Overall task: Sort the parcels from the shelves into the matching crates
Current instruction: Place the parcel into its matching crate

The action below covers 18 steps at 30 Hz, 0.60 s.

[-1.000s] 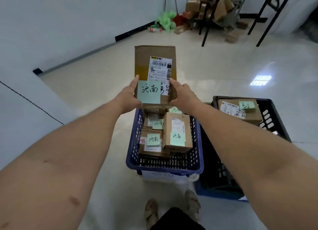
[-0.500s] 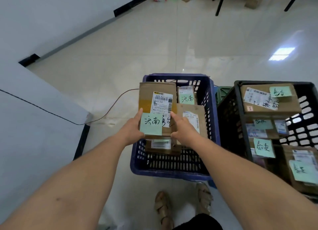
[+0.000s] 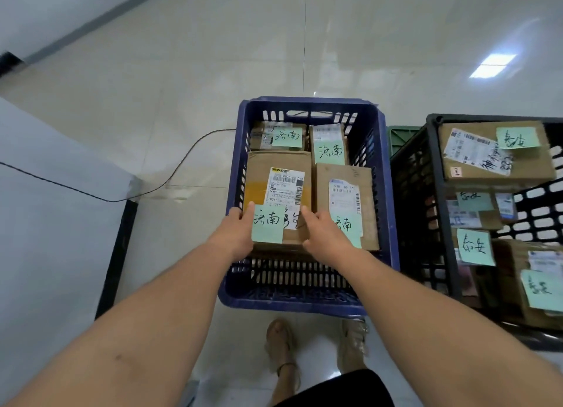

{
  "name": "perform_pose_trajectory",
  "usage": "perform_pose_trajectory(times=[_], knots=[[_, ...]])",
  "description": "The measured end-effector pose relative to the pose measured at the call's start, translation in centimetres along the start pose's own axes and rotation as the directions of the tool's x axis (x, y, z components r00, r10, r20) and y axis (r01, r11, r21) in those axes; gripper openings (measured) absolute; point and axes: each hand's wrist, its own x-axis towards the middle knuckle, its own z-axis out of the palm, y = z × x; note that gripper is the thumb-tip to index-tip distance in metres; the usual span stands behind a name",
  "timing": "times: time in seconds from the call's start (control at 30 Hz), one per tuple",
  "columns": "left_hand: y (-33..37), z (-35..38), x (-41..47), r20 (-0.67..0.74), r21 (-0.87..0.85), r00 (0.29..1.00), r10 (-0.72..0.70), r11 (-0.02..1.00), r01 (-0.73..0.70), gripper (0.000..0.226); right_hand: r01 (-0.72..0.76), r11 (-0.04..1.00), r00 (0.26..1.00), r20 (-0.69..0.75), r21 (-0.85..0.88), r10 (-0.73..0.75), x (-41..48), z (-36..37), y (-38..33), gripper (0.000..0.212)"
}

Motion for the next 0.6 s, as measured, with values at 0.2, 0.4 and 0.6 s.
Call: perform_pose_trajectory(times=[0.2, 0.4, 0.6], knots=[[-0.2, 1.2, 0.7, -0.027, 0.100, 0.999, -0.019, 0.995, 0.022, 0.084, 0.002, 0.997, 1.000, 0.030, -0.081, 0.000, 1.6, 0.3, -0.5, 0.045], [0.8, 0.1, -1.7, -0.107, 0.034, 0.994, -0.020, 0.999, 0.023, 0.080, 0.025, 0.986, 0.998, -0.060, -0.167, -0.036, 0.1, -1.1, -2.0, 0.040], [2.3, -1.5, -6.9, -0.290, -0.022, 0.954, -0.075, 0.997, 0.072, 0.075, 0.167, 0.917, 0.979, -0.053, -0.363, -0.199, -3.2, -3.4, -5.0, 0.050]])
